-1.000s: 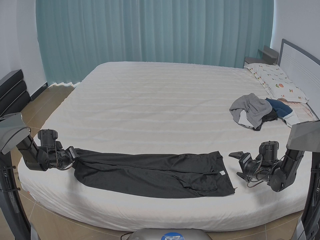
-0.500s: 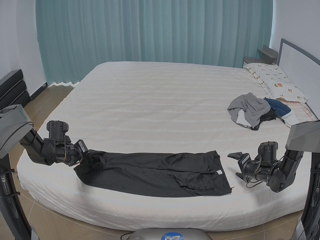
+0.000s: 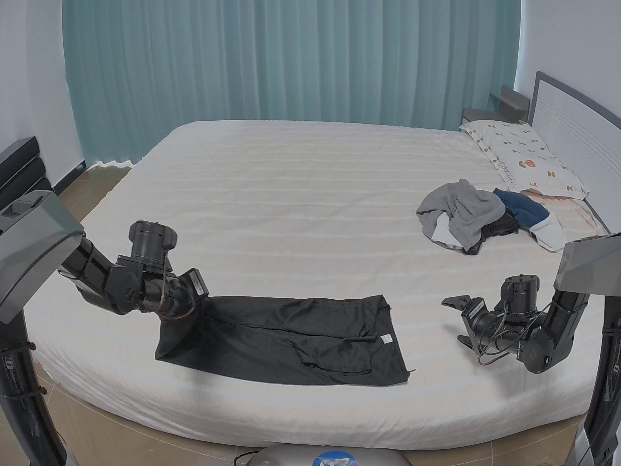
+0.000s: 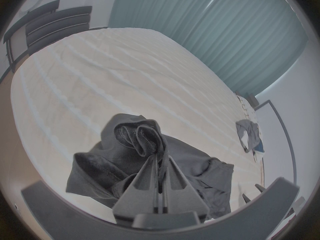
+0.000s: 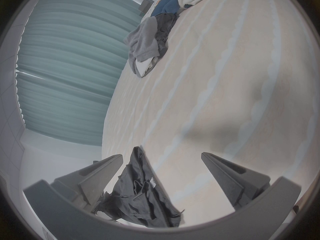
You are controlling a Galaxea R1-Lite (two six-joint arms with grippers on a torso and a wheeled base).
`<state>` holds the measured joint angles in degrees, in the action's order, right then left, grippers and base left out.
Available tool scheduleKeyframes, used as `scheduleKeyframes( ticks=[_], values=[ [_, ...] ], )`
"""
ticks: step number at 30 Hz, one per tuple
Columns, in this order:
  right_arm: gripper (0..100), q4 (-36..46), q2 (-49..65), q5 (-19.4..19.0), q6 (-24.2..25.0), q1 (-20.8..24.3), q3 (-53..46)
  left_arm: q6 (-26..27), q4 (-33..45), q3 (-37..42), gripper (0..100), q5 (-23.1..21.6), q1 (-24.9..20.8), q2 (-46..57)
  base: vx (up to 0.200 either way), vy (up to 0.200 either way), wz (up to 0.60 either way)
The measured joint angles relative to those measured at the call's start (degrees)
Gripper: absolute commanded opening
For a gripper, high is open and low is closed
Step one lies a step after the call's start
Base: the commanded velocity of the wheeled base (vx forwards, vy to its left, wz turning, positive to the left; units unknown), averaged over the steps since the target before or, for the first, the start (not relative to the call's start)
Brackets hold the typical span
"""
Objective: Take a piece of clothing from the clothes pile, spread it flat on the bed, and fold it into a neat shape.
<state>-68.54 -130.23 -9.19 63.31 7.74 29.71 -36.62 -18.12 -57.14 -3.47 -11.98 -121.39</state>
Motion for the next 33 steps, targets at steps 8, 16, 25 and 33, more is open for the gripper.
scheduleKeyframes(
  ticks=[8, 16, 25, 33],
  values=[
    [100, 0.0, -0.01, -0.02, -0.06, 0.05, -0.02, -2.0, 8.16, -6.64, 0, 2.13, -6.62, -0.66, 0.0, -0.2, 0.0],
    [100, 0.0, -0.23, 0.05, -0.2, 0.11, -0.02, -6.49, 14.21, -14.6, 0, 2.5, -13.62, -3.3, 0.0, -0.2, 0.0],
    [100, 0.0, -0.37, 0.06, -0.41, 0.11, -0.02, -8.53, 13.99, -18.21, 0, 5.19, -16.73, -8.2, 0.0, -0.022, 0.0],
    [100, -0.05, -0.45, 0.06, -0.93, 0.17, -0.24, -10.95, 13.91, -19.48, 100, 5.81, -17.64, -10.86, 0.0, 0.0, 0.0]
  ],
)
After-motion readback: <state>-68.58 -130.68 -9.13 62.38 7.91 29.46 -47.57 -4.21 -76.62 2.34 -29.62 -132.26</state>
